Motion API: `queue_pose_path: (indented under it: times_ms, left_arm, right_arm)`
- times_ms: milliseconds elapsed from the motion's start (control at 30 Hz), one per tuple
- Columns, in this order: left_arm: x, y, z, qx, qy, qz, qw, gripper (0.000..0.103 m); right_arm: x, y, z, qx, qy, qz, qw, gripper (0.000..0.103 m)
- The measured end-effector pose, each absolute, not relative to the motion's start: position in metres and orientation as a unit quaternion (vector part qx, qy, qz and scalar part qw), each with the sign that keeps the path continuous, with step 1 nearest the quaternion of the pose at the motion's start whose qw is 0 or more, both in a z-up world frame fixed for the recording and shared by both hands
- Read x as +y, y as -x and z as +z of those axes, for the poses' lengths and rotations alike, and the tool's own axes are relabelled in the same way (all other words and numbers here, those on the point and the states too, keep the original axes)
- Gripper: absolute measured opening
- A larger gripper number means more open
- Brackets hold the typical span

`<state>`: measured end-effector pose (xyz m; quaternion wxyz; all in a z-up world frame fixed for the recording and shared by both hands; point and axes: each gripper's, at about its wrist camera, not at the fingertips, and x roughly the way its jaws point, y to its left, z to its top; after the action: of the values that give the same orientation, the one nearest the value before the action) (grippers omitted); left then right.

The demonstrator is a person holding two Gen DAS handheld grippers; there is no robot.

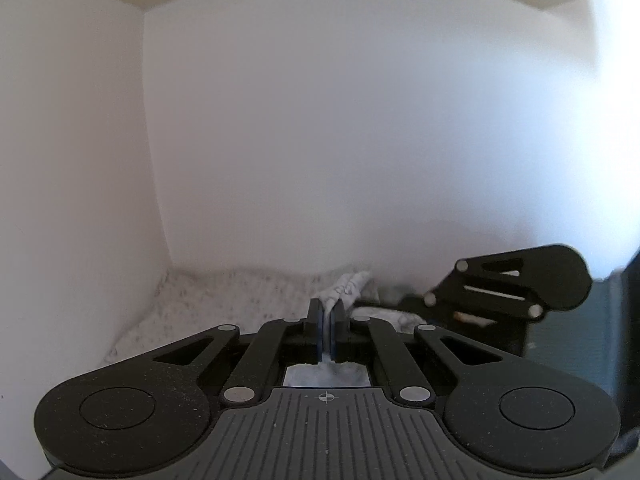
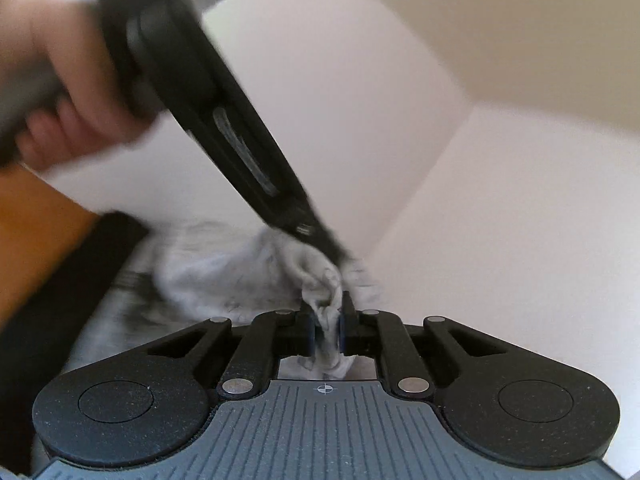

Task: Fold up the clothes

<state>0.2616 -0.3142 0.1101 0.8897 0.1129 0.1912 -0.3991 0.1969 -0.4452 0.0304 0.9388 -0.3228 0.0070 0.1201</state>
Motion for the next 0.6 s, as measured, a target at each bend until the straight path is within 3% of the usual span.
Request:
queue_pose_path:
  times_ms: [167, 233, 300, 600]
  left_arm:
    - [-0.323, -0.26, 0.091, 0.216, -0.119, -0.416, 0.875, 0.003]
    - [-0.325, -0.257, 0.076, 0.233, -0.117, -0.424, 0.867, 0.003]
    - [-0.327, -0.253, 0.059, 0.248, -0.11, -0.433, 0.86, 0.003]
    - [-0.334, -0.237, 0.03, 0.24, -0.114, -0.42, 0.868, 0.004]
  right_arm:
    - [-0.452, -0.204, -0.007, 0.029, 0.338, 0.107, 0.935, 0.016]
    - [-0.464, -0.205, -0.016, 0.06, 0.311, 0.122, 0.941, 0.025]
    - [-0.479, -0.203, -0.019, 0.087, 0.265, 0.138, 0.95, 0.045]
    - [-0.535, -0.197, -0.006, 0.181, 0.09, 0.163, 0.966, 0.042]
